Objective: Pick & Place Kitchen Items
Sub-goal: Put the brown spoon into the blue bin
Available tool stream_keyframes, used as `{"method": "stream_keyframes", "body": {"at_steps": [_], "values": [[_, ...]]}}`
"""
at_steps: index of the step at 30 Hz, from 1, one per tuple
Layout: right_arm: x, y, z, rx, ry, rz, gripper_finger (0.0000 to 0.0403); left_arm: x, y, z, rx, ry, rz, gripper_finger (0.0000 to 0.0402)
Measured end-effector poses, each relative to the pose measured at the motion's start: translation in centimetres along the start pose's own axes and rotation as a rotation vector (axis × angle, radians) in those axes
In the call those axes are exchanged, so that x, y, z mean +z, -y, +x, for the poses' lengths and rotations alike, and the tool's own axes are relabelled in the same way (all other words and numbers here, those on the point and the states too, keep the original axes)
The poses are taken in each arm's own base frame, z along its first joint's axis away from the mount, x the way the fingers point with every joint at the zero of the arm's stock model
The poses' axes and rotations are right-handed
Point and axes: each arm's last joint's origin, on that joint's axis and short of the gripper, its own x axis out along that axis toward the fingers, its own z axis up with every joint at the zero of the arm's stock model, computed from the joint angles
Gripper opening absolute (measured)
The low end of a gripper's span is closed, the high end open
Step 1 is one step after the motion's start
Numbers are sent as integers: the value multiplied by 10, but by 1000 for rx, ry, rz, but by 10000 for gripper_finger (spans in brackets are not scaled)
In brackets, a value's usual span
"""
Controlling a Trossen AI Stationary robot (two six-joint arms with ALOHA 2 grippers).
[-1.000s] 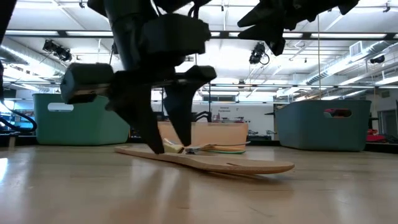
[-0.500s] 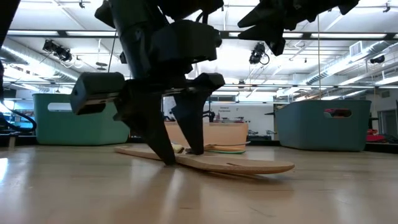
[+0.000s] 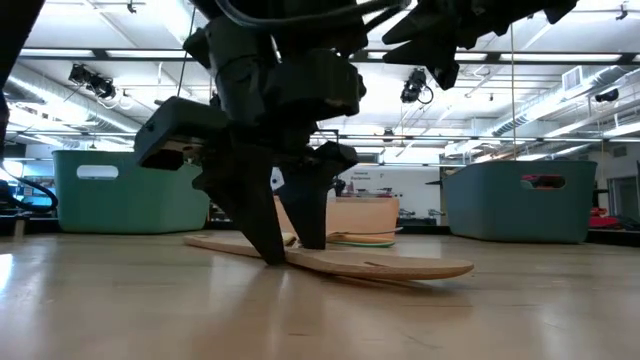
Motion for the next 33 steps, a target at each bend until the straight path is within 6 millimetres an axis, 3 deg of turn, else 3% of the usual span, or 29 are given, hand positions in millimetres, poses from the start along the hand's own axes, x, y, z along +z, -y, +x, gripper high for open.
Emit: {"method": "stream_keyframes", "body": {"at_steps": [12,22,33], "values": [[0,0,0,0,0,-1,137,-3,-1,4,-27,-8,-16,194],[0,0,0,0,0,-1,137,-3,-1,4,-23,-16,-15,91],[0,0,0,0,0,-1,137,-2,3,4,9,-31,-23,91]]}}
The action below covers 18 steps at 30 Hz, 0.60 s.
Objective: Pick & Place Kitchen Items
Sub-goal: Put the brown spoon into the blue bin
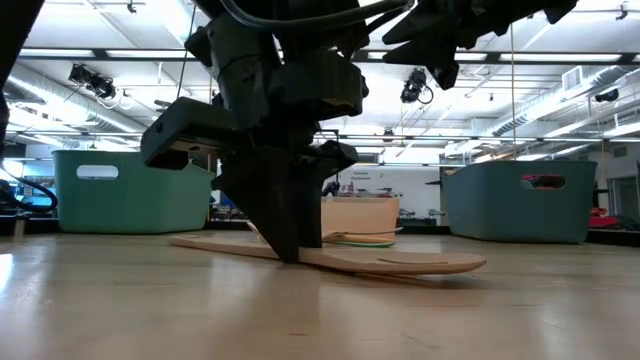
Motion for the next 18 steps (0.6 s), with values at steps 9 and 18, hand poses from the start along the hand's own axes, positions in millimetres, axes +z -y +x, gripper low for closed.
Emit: {"method": "stream_keyframes", "body": {"at_steps": [9,18], "values": [[0,0,0,0,0,0,137,6,10,-4,21,15,-4,91],[0,0,0,-1,-2,0,137,11,13,-31,37,61,-18,91]]}}
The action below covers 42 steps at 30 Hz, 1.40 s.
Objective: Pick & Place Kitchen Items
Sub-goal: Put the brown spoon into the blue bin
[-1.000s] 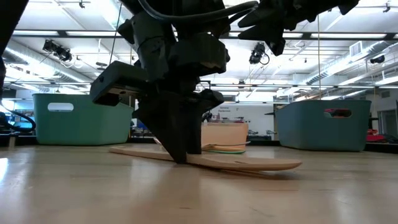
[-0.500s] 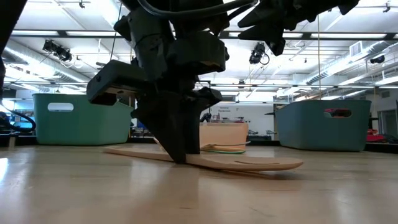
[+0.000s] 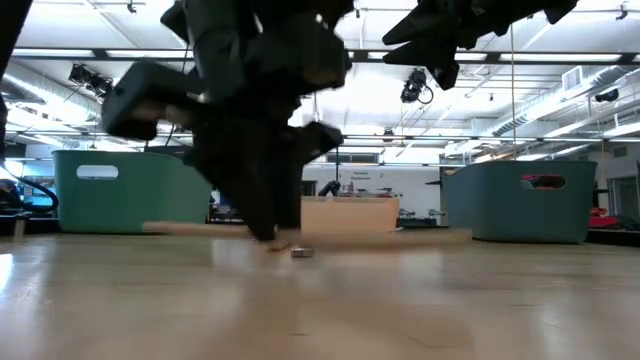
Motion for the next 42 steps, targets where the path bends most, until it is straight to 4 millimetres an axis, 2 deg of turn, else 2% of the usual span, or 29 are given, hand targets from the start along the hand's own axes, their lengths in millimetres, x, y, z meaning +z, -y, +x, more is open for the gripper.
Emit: {"method": "stream_keyframes", "body": {"at_steps": [6,12,16,20,25,31,36,42], "values": [[0,0,0,-1,-3,0,137,4,5,-6,11,21,10,91],[-1,0,0,-4,-8,-1,137,8,10,-20,50,26,25,91],[-2,1,0,-7,-16,-1,137,15,11,-49,116,91,25,91],[-2,1,0,-9,-22,-2,137,21,11,-90,159,204,14,91],[-2,1,0,-8,-20,-2,137,29,10,-142,223,412,24,91],[-1,0,0,-4,-10,-1,137,38,10,-188,266,675,71,91],[2,-4,0,22,32,-45,137,45,8,-211,261,861,103,91],[7,-22,-3,113,137,-192,137,48,-1,-222,284,973,108,91]]}}
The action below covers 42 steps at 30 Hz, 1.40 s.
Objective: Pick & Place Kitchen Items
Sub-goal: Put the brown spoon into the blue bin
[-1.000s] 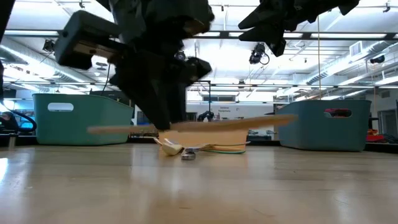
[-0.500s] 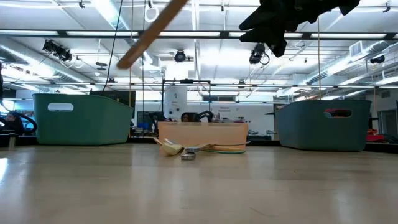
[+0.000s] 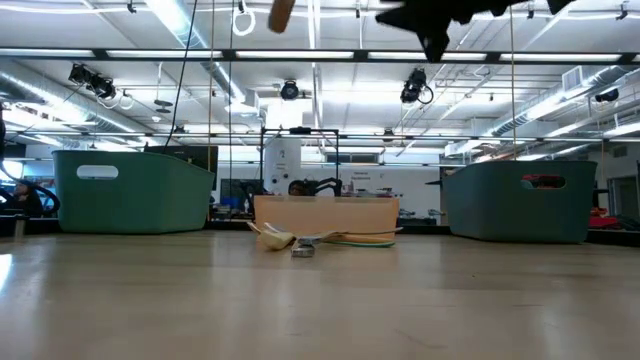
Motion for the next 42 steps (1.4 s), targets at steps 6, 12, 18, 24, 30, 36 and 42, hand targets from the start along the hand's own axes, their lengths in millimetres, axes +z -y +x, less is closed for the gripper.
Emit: {"method": "stream_keyframes", "body": {"at_steps": [6,12,18,24,30,36,42], "values": [[5,-21,-2,90,84,-124,137,10,-15,-2,73,133,8,91],[10,-36,-6,145,170,-212,137,16,-24,-4,152,206,0,91],[13,-44,-8,171,222,-266,137,17,-27,-4,164,231,-19,91],[14,-45,-7,115,246,-259,137,20,-27,-5,173,258,-23,91],[10,-47,6,98,282,-301,144,18,-28,-3,187,252,-25,91],[11,-47,7,97,303,-310,194,15,-27,2,188,248,-22,91],[14,-48,6,98,337,-304,246,9,-27,8,198,233,-22,91]]}}
